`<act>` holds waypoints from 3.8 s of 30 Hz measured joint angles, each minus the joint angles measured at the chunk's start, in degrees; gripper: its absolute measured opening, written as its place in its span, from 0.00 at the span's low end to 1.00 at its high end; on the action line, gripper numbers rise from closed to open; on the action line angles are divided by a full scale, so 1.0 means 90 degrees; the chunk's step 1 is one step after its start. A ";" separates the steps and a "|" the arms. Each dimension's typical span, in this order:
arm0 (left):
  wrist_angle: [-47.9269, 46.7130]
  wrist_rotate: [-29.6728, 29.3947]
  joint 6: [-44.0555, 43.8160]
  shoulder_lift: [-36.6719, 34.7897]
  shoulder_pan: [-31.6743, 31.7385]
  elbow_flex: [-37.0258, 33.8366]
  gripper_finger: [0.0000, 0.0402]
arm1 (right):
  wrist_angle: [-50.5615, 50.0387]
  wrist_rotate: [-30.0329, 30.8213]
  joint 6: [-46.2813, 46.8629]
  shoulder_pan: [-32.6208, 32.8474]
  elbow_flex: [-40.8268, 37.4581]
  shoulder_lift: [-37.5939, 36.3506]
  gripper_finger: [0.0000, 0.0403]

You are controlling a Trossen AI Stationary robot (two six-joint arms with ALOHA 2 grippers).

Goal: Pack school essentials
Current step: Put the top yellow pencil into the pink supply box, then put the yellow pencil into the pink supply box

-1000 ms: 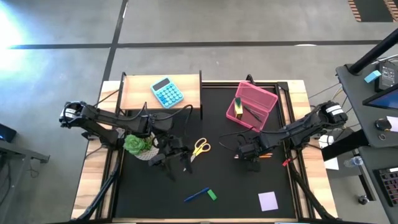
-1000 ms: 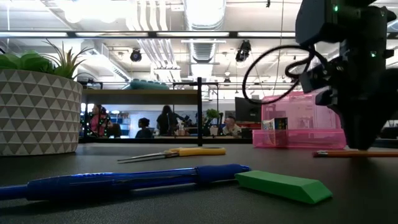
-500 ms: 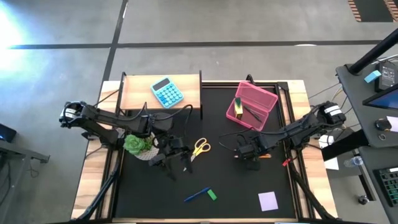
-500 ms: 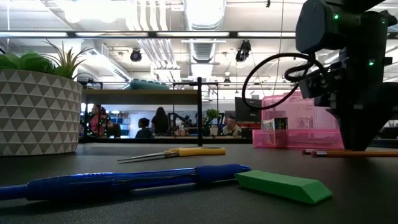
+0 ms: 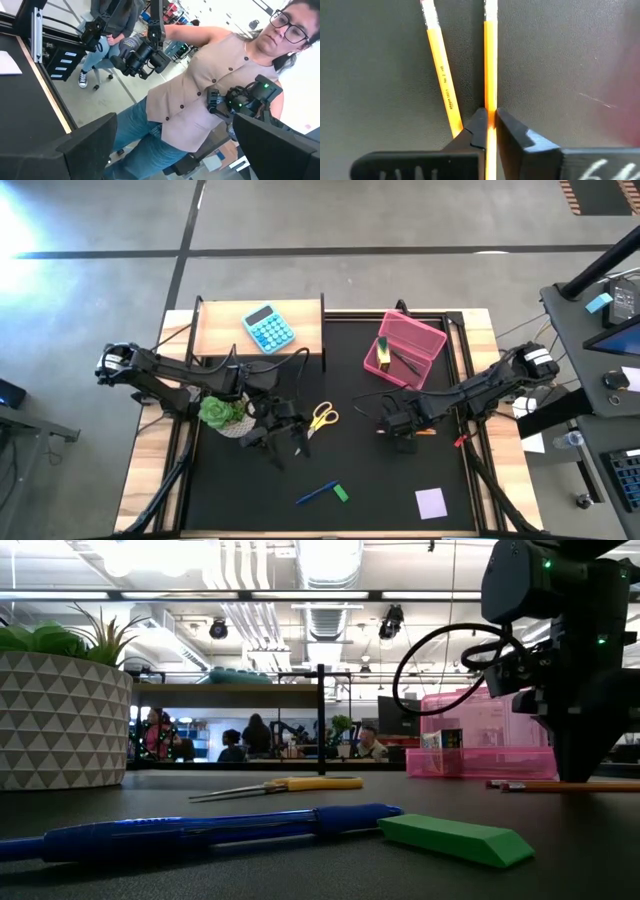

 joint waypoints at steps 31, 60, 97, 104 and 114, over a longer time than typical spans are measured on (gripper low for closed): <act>0.0904 -0.0502 -0.0453 -0.0634 0.0513 0.0036 0.95 | -0.0043 0.0396 0.0283 -0.2586 0.0413 -0.1945 0.03; 0.1721 -0.0733 0.0140 -0.0726 0.1874 0.0100 0.95 | -0.0017 0.0005 -0.1587 -0.5418 0.0816 -0.1355 0.09; 0.1820 -0.1408 -0.0899 -0.0726 0.1870 0.0102 0.95 | -0.1387 -0.0015 -0.1385 -0.5387 0.1832 -0.1532 0.37; 0.1793 -0.1362 -0.1042 -0.0726 0.1848 0.0057 0.95 | -0.2095 -0.1176 -0.0961 -0.4875 0.1595 -0.1564 0.35; 0.1772 -0.1193 -0.1353 -0.0726 0.1731 -0.0086 0.95 | -0.2080 -0.1698 -0.0472 -0.2533 0.1195 -0.1559 0.33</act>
